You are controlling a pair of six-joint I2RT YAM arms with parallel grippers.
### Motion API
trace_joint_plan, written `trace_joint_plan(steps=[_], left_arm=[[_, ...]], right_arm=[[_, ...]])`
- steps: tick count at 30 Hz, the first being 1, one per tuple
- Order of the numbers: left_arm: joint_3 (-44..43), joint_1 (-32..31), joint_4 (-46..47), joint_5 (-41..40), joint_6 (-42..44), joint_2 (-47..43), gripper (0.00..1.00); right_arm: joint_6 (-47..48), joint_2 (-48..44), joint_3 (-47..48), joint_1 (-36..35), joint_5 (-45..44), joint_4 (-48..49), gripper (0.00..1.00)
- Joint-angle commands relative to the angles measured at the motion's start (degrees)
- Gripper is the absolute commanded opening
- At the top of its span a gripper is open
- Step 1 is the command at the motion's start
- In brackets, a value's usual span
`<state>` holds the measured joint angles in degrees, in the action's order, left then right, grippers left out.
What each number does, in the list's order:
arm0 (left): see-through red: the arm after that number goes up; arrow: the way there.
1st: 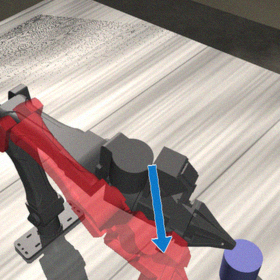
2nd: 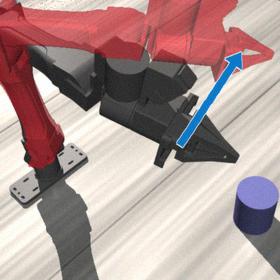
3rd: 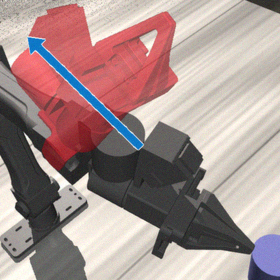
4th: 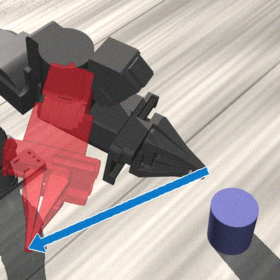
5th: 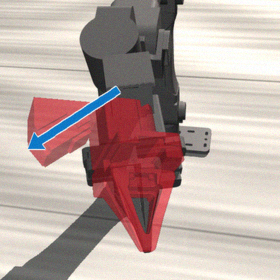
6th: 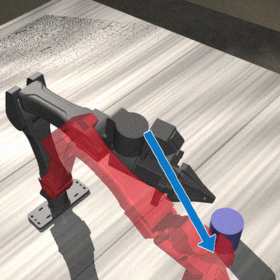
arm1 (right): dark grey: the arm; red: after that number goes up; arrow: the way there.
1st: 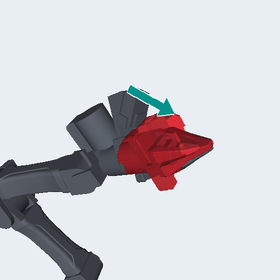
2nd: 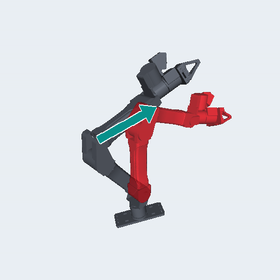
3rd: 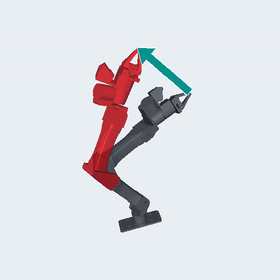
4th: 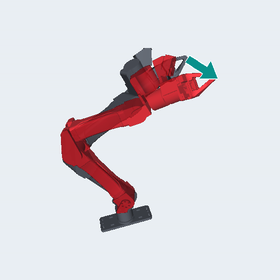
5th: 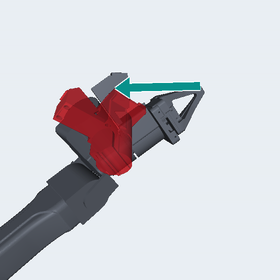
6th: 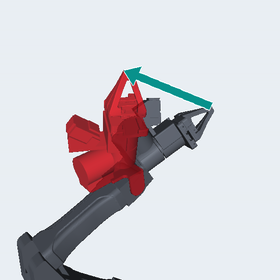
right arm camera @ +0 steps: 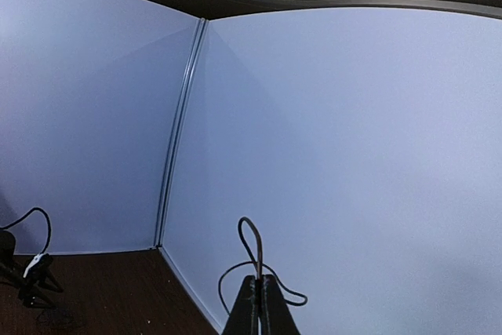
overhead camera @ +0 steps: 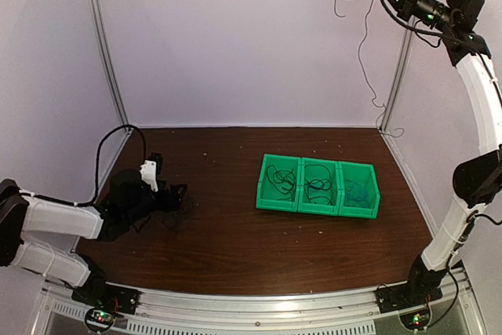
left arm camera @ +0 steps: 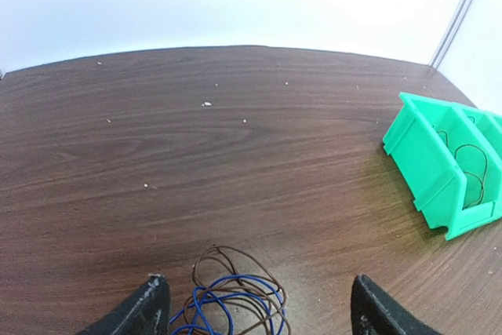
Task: Untangle the cables
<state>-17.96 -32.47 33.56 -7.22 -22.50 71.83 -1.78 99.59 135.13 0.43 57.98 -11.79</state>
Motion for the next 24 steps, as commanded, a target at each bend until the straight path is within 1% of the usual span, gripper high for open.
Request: trace_joint_plan(steps=[1,4,8,15,19,24], left_arm=[[-5.4,-0.3,-7.1,-2.4,-1.1,-3.3,0.8],[-7.4,-0.4,-10.5,-2.6,-1.9,-4.8,0.8],[-8.5,-0.3,-12.9,-3.1,-3.0,-6.6,0.79],[-8.0,-0.3,-14.7,-5.3,-4.2,-8.9,0.79],[-7.4,-0.3,-15.3,-5.6,-4.3,-10.0,0.79],[-6.8,-0.3,-15.2,-6.5,-4.2,-10.4,0.79]], right_arm=[[0.6,-1.5,-1.5,-2.6,-0.1,0.2,0.0],[1.0,-1.4,-2.0,-4.5,-0.6,-0.2,0.0],[4.0,-1.0,-2.9,-8.1,-1.7,-1.8,0.0],[10.6,0.8,-5.1,-16.2,-5.3,-6.8,0.0],[11.4,1.5,-5.9,-17.9,-5.8,-7.4,0.0],[11.7,1.3,-7.4,-18.1,-6.3,-7.3,0.0]])
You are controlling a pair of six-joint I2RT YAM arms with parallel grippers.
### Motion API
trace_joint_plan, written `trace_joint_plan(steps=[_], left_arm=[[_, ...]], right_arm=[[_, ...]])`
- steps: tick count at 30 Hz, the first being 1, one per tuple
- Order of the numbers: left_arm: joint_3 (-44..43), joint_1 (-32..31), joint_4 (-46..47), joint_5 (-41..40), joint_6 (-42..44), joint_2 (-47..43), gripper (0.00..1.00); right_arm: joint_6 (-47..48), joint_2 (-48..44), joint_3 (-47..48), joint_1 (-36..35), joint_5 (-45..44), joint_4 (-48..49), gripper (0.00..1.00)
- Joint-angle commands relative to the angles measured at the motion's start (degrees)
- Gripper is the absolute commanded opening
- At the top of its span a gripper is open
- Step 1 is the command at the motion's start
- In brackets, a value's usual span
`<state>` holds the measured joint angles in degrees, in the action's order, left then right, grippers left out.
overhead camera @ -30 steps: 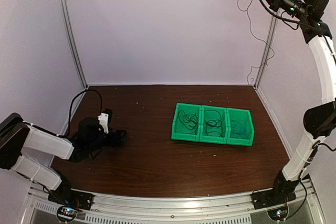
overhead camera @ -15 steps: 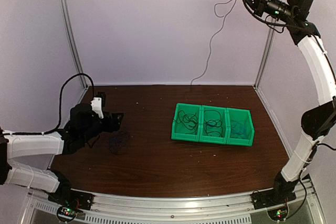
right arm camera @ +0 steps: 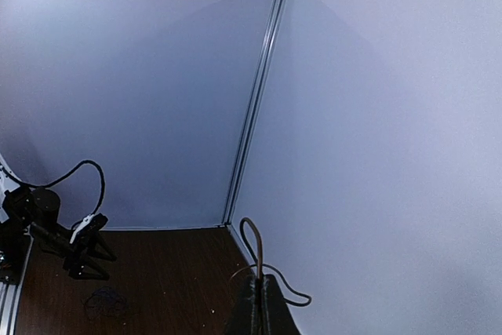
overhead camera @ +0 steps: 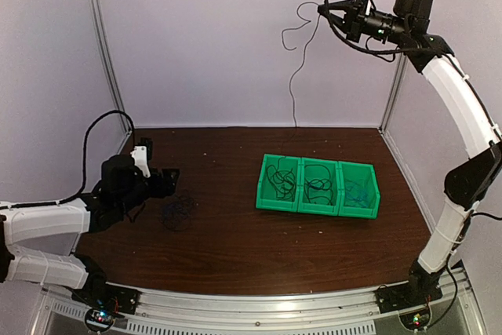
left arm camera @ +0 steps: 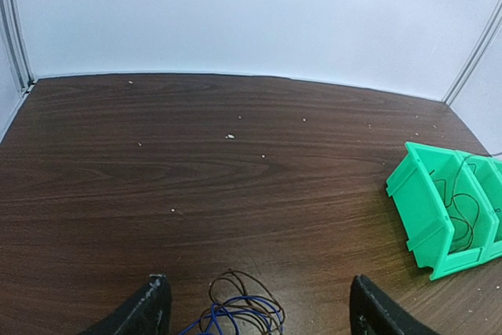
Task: Untangle the cables
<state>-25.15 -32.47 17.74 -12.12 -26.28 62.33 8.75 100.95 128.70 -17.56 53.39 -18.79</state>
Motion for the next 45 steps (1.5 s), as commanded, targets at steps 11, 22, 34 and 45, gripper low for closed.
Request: trace_joint_plan(steps=[11,22,34,45], left_arm=[[0.9,-0.3,1.3,-1.6,-0.9,0.0,0.79],[1.9,-0.3,2.6,-2.6,-1.0,0.5,0.79],[3.0,-0.3,3.6,-2.9,-1.1,1.1,0.79],[3.4,-0.3,3.8,-3.1,-0.8,1.3,0.79]], right_arm=[[2.3,-1.7,-12.7,-0.3,-2.2,2.3,0.0],[6.3,-3.7,-20.5,-3.9,-1.5,-2.0,0.0],[8.2,-6.1,-21.0,-8.6,-1.6,-5.4,0.0],[16.7,-2.2,-29.8,-8.6,-7.9,-5.8,0.0]])
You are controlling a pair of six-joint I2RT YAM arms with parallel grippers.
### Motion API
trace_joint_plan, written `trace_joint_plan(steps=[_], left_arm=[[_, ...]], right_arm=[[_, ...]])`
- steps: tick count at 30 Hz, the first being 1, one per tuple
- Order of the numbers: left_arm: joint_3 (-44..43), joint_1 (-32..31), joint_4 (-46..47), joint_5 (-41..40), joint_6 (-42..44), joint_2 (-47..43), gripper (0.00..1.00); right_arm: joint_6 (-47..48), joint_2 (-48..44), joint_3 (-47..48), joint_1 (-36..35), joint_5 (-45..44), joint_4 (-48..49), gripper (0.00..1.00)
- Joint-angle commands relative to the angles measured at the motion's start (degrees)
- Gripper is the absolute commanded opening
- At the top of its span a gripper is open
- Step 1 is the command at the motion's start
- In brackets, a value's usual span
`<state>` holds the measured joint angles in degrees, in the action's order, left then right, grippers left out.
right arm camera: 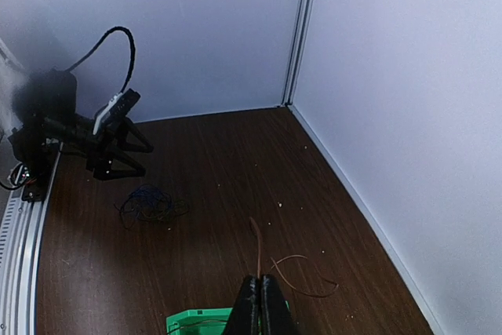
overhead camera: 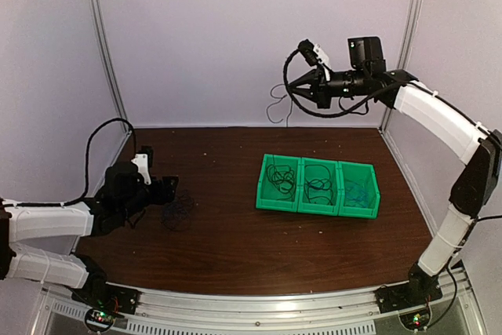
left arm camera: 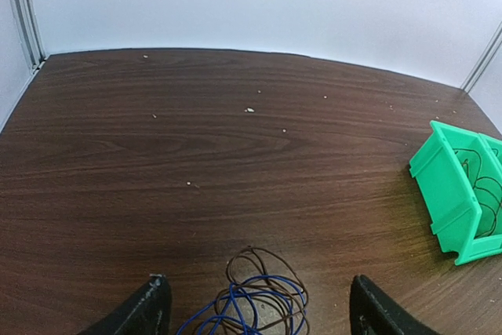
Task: Untangle the cables
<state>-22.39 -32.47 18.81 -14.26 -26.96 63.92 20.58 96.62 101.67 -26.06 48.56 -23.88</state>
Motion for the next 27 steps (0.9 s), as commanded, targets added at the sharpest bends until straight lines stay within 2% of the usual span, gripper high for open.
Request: trace_joint_plan(steps=[1,13,19,27], left_arm=[[0.8,-0.3,2.7,-1.2,0.0,-0.4,0.79],[1.9,-0.3,2.5,-2.4,0.1,-1.5,0.79],[1.7,-0.3,2.8,-2.4,0.1,-1.1,0.79],[1.7,-0.3,2.2,-2.1,-0.6,-1.3,0.79]], right_arm=[[6.1,2.6,-3.7,-0.1,-3.8,-0.5,0.0],[16.6,8.9,-10.3,-0.2,-7.8,-3.1,0.0],[23.8,12.1,-10.8,-2.8,-11.7,-10.0,0.0],[24.4,17.6,-10.5,-5.4,-18.4,-11.8,0.0]])
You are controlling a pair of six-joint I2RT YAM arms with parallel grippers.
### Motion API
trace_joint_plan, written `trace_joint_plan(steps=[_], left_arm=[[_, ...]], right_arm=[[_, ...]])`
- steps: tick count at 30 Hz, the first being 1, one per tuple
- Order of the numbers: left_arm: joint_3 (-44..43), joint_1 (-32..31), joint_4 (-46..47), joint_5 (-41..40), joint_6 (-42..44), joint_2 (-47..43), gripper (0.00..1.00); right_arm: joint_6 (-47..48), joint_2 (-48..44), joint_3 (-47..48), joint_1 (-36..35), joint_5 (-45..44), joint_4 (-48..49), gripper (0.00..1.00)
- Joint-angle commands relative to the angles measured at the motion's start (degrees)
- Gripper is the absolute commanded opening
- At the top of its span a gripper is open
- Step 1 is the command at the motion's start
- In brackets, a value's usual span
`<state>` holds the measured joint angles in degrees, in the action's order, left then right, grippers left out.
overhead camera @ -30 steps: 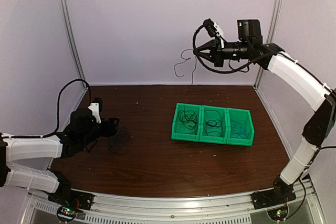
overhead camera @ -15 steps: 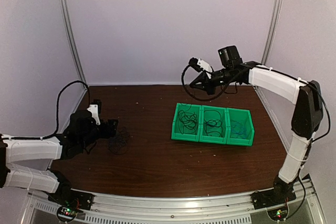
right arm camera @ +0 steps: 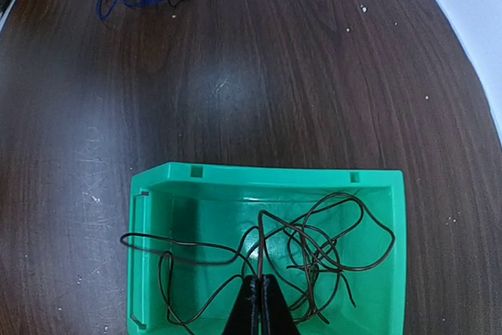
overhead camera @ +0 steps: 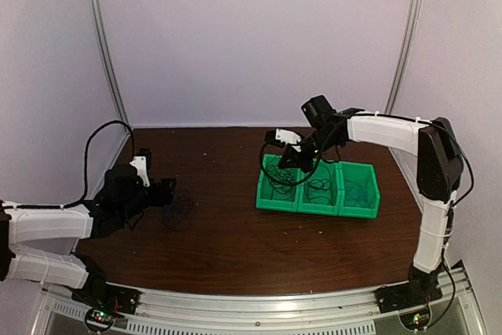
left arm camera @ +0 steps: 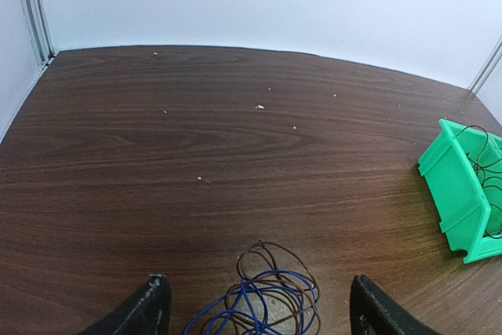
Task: Untangle the cables
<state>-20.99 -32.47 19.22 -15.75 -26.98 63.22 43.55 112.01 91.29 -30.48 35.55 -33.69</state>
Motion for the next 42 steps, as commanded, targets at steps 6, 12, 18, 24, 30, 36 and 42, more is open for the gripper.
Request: trace_joint_plan(steps=[6,12,18,24,30,36,42], left_arm=[[0.2,-0.3,0.2,-0.8,-1.3,-1.2,0.81],[-0.6,0.6,-0.6,2.6,-3.9,2.0,0.81],[-1.8,2.1,-0.7,7.0,-5.5,7.3,0.76],[-1.5,3.1,1.9,8.9,-6.0,12.1,0.73],[-0.1,3.2,10.7,13.4,-3.5,17.6,0.66],[2.0,3.2,19.5,21.7,-2.0,21.7,0.51],[5.3,3.1,26.4,26.7,-3.3,22.9,0.43]], right_arm=[[0.4,5.6,1.1,-2.8,-11.5,-1.8,0.03],[-1.1,6.3,3.8,-3.9,-15.2,-4.2,0.11],[1.2,3.1,10.6,-5.3,-18.1,-13.1,0.4],[-0.5,2.8,16.9,-9.3,-12.5,-16.3,0.45],[-12.2,8.5,21.8,-12.3,-4.1,-7.9,0.43],[-23.7,17.4,28.4,-14.4,3.1,-1.7,0.4],[-36.1,24.5,30.7,-16.4,5.1,6.3,0.43]])
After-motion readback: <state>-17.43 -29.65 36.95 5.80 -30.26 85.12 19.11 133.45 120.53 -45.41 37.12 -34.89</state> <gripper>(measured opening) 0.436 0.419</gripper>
